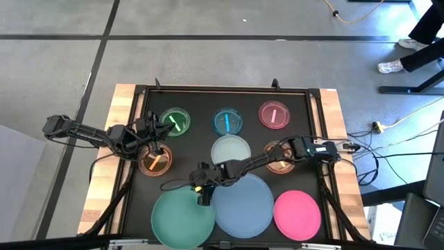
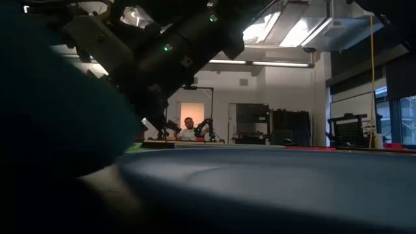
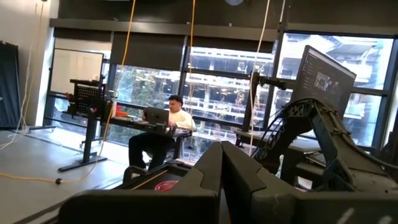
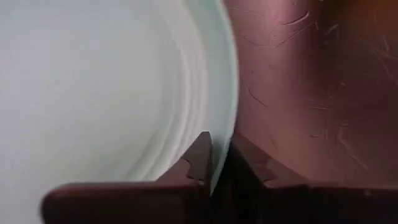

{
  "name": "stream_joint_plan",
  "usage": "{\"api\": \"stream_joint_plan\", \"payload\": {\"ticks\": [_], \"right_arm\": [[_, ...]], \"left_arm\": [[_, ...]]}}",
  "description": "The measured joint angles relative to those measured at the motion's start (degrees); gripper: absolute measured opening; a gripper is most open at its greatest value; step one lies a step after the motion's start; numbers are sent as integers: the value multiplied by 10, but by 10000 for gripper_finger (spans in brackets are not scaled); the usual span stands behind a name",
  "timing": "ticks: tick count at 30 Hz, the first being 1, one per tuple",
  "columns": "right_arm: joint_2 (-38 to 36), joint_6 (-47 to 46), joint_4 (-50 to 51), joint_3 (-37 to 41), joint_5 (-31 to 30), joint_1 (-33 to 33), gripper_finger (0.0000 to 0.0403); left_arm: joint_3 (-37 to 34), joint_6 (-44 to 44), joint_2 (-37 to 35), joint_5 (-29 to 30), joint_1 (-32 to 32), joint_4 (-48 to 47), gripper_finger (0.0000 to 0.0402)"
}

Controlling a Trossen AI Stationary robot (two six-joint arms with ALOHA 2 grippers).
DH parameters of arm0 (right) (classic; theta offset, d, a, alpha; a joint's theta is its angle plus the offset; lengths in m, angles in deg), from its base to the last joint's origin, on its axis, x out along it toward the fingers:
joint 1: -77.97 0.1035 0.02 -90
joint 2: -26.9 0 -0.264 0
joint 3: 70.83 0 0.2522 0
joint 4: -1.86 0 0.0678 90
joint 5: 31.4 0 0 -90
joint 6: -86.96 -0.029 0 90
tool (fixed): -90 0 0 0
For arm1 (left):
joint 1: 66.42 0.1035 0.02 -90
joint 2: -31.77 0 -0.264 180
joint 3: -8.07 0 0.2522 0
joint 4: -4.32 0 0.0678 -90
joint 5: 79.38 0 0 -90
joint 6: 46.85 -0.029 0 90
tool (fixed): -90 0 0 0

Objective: Stack plastic plates
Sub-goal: Stack the green plate on top of the blue plate

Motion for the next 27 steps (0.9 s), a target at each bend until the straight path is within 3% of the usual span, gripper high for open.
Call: {"api": "stream_joint_plan", "payload": {"ticks": [3,11,18,27], "right_arm": [[0,12,-8,0,-6,0,6],[-6,41,-16,0,-13,-9,2],[-41,71,-16,1,-36,-14,1],[-99,75,33,1,-18,-32,0]], "left_arm": [[0,0,0,0,0,0,2],[0,0,0,0,0,-1,2],[0,0,0,0,0,-1,2],[0,0,0,0,0,-2,2]]}}
